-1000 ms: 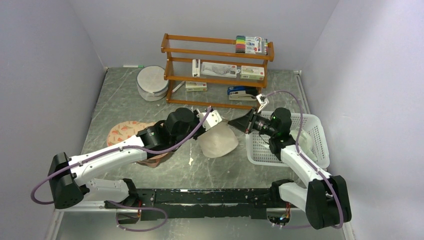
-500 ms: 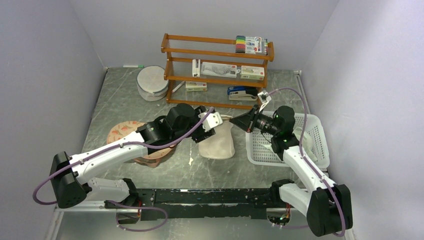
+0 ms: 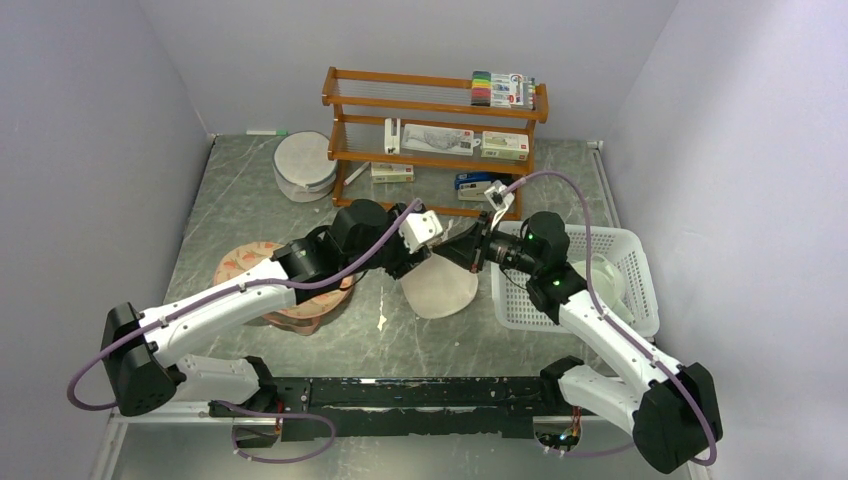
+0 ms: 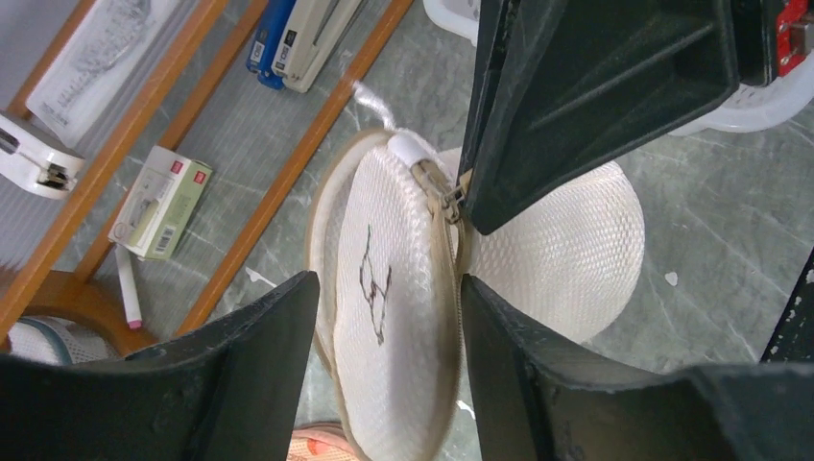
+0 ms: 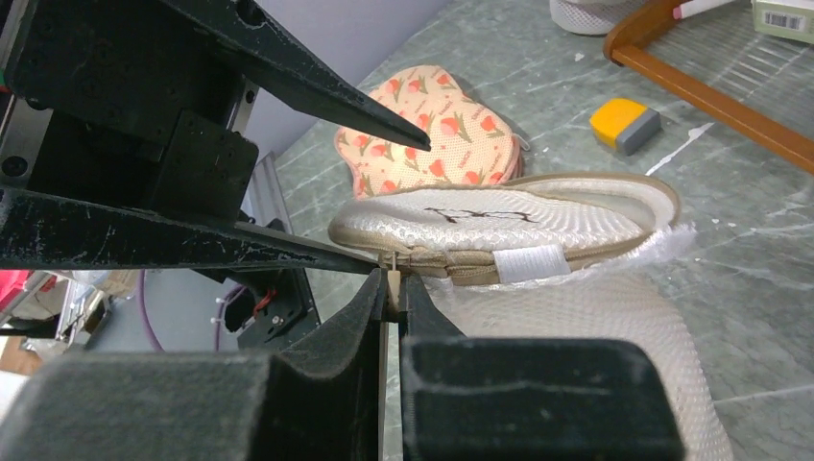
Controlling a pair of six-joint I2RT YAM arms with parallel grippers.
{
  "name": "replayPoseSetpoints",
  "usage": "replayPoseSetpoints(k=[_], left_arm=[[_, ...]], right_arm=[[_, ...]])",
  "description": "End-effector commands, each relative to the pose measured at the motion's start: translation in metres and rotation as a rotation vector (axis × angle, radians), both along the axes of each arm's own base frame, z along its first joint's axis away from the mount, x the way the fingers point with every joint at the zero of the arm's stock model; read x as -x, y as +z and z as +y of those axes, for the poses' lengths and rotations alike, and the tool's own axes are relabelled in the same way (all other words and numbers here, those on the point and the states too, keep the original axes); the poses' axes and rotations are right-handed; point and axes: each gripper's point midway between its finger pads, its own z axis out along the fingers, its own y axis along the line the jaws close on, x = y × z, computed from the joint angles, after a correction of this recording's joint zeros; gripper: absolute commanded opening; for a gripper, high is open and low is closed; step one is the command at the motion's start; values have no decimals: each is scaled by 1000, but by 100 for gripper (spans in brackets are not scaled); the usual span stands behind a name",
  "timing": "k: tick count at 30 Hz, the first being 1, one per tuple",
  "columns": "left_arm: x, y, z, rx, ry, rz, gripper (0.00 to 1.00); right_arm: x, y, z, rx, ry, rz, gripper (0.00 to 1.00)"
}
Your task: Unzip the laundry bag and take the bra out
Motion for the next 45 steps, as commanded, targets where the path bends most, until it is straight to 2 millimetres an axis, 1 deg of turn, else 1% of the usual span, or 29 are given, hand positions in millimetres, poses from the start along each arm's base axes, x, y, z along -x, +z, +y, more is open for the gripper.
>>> replayPoseSetpoints(k=[1,6,9,11,15,17,20,23,27,31,34,37,40,42,43,45], left_arm=[[-5,22,0,58,23,-46,61],[-10,9,0,1,35,-29,34],[-10,7,0,-11,35,-23,18],[-11,10,2,-7,44,-32,8],[-13,20,10,16,73,-72,7],[-15,24,14,21,90,-93,7],[-19,30,24,10,130,-122,7],[-20,36,30,-8,143,-141,7],[-16,44,34,-30,128,-153,7],[-22,62,51,-26,191,-220,7],[-25,78,64,1,239,-289,7],[-26,94,69,10,256,-319,7],[-35,95,77,-66,313,-325,7],[-41,94,81,-93,352,-327,7],[-41,95,81,-86,352,-332,7],[-37,94,73,-71,304,-325,7]], right_arm=[[-5,20,5,-12,-21,-57,0],[-6,19,3,-3,-36,-54,0],[-7,15,0,20,-51,-52,0],[-9,9,-3,39,-78,-48,0],[-20,-9,-15,80,-168,-13,0],[-22,-17,-18,89,-181,12,0],[-25,-24,-22,96,-190,34,0],[-26,-22,-18,100,-165,27,0],[-22,-12,-5,52,-86,30,0],[-23,-7,8,-5,-40,38,1],[-27,-7,12,-27,-39,66,8],[-32,-7,15,-14,-34,94,14],[-32,-8,14,24,-32,95,19],[-32,-11,7,42,-67,85,26],[-33,-13,4,51,-86,82,28],[-33,-17,-2,66,-118,82,33]])
